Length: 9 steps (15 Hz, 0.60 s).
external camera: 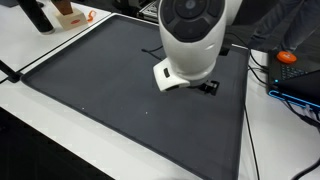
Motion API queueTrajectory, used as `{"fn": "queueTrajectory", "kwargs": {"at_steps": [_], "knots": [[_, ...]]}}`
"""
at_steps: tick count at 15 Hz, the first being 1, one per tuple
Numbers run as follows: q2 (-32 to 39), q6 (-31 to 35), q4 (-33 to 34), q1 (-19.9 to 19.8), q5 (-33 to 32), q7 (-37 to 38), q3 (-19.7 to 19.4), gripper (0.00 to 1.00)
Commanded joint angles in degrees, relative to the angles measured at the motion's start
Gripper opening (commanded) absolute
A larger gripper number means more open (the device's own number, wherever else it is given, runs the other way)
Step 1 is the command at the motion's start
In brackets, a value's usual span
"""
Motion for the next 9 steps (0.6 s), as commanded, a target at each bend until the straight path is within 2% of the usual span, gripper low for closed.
{"fn": "queueTrajectory", "kwargs": {"at_steps": [1,4,9], "knots": [[-5.79,6.66,-10.69,-2.97,5.98,5.73,0.55,1.00],[-9.92,11.68,-18.36,-4.12,11.53,9.39,-0.67,1.00],[-16.86,16.26,-30.48,-6.86,19.02,12.75,-1.53,1.00]]}}
